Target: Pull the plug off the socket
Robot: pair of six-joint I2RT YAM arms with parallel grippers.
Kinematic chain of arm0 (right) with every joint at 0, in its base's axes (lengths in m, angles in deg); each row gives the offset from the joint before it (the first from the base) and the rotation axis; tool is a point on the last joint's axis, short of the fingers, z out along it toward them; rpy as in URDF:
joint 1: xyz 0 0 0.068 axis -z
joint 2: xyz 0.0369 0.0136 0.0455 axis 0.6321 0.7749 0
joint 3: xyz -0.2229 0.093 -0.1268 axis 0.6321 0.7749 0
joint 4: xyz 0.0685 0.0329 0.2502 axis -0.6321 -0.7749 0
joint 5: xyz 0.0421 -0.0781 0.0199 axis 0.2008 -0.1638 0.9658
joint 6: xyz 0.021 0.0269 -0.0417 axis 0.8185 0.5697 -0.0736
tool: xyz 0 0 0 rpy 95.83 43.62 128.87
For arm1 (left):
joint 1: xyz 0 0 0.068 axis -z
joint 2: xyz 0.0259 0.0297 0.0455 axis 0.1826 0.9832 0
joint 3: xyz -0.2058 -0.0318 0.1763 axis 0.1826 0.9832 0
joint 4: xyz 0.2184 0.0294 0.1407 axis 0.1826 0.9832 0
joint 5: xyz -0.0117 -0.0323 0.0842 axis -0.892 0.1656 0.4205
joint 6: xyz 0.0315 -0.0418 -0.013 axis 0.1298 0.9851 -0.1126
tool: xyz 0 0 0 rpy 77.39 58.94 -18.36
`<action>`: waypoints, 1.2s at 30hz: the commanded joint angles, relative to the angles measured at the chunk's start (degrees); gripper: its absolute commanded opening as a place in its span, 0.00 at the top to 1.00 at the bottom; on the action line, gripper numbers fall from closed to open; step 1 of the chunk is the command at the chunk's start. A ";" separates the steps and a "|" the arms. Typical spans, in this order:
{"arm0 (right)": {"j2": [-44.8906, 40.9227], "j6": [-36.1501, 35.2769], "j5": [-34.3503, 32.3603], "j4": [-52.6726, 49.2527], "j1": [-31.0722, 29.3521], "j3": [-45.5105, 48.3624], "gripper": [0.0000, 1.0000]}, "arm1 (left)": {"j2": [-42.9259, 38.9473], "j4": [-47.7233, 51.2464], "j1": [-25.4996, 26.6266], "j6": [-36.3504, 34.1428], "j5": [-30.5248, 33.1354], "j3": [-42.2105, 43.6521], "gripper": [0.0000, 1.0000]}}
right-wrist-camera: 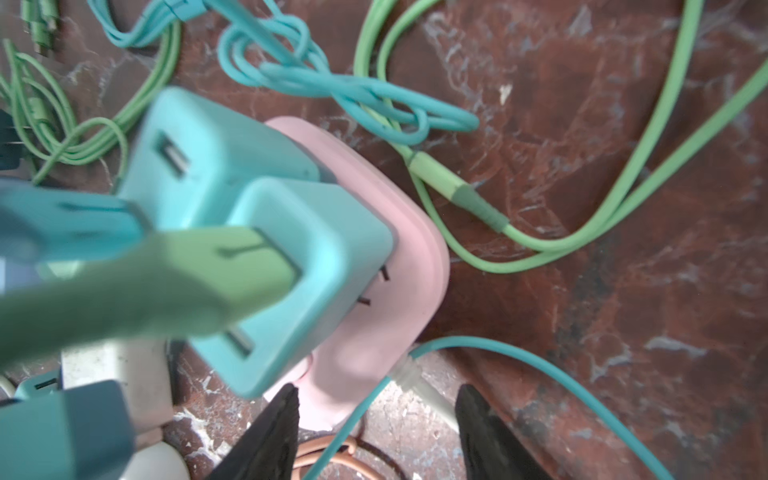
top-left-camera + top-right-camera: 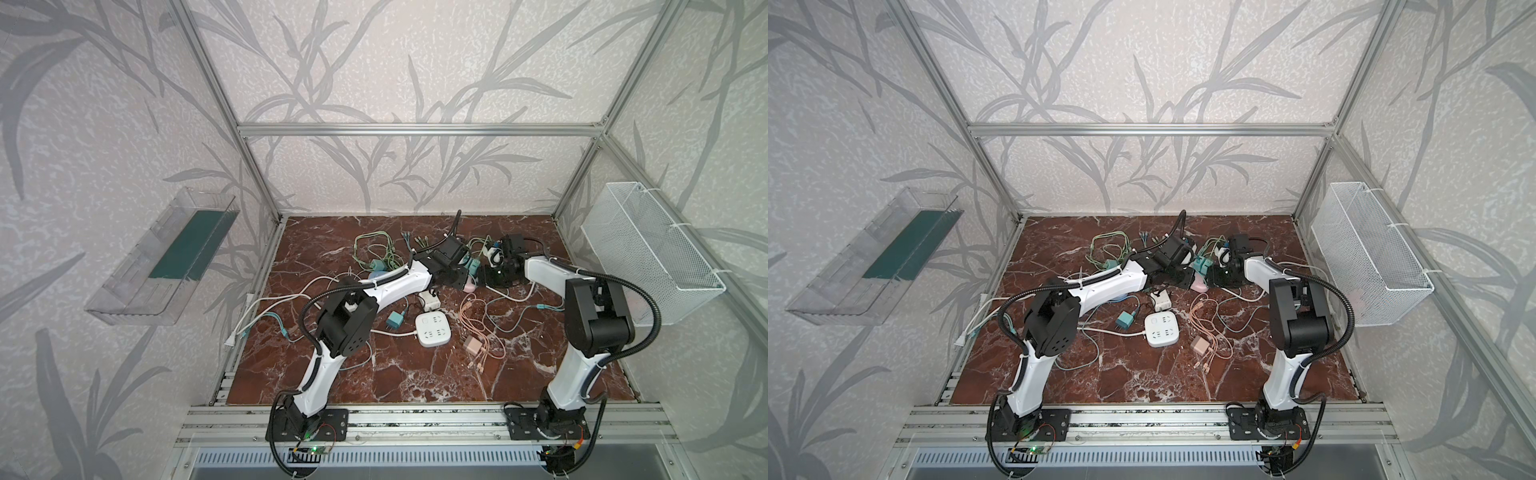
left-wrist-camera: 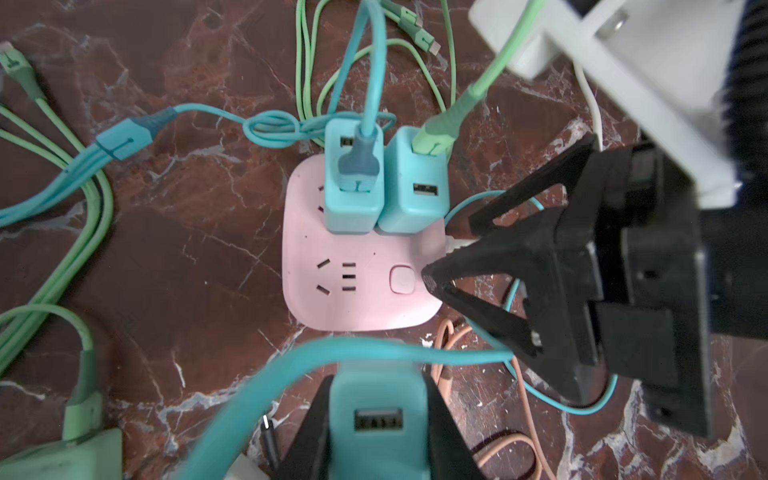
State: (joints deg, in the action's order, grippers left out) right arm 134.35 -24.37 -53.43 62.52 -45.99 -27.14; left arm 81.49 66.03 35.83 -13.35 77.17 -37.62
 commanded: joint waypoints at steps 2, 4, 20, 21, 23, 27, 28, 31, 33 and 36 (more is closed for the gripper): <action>-3.19 0.53 1.08 1.82 0.16 1.31 0.37 | -2.59 -5.42 -0.79 2.79 -3.41 3.65 0.81; -3.89 0.67 1.19 2.67 0.17 2.18 0.36 | -2.50 -6.32 -1.23 3.51 -4.45 5.09 0.81; -6.06 -1.03 -0.70 3.13 0.32 3.80 0.33 | -1.74 -12.99 -3.88 8.84 -11.24 12.00 0.79; -6.07 -1.04 -0.75 3.07 0.37 3.83 0.32 | -1.62 -13.10 -4.02 9.09 -11.70 12.31 0.79; -6.17 -1.03 -1.08 2.90 0.35 3.71 0.32 | -1.80 -13.77 -4.18 9.41 -12.21 13.13 0.79; -6.15 -1.34 -1.79 2.45 0.55 3.28 0.32 | -1.74 -13.68 -4.51 9.34 -13.44 13.40 0.76; -6.16 -1.55 -1.88 2.40 0.63 3.23 0.32 | -1.63 -13.40 -4.66 9.27 -13.70 13.42 0.75; -6.34 -2.74 -2.81 2.76 0.72 3.16 0.31 | -1.51 -12.64 -4.95 9.21 -14.11 13.38 0.66; -6.35 -4.34 -3.68 3.15 0.72 3.09 0.31 | -1.79 -12.34 -5.30 9.16 -14.29 13.67 0.61; -6.67 -8.02 -5.16 3.84 0.66 3.08 0.31 | -2.76 -12.35 -5.82 9.02 -13.81 14.38 0.57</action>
State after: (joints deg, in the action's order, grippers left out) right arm 129.87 -28.17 -56.62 65.78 -45.49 -23.49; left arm 81.19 53.75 30.58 -4.47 63.67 -24.38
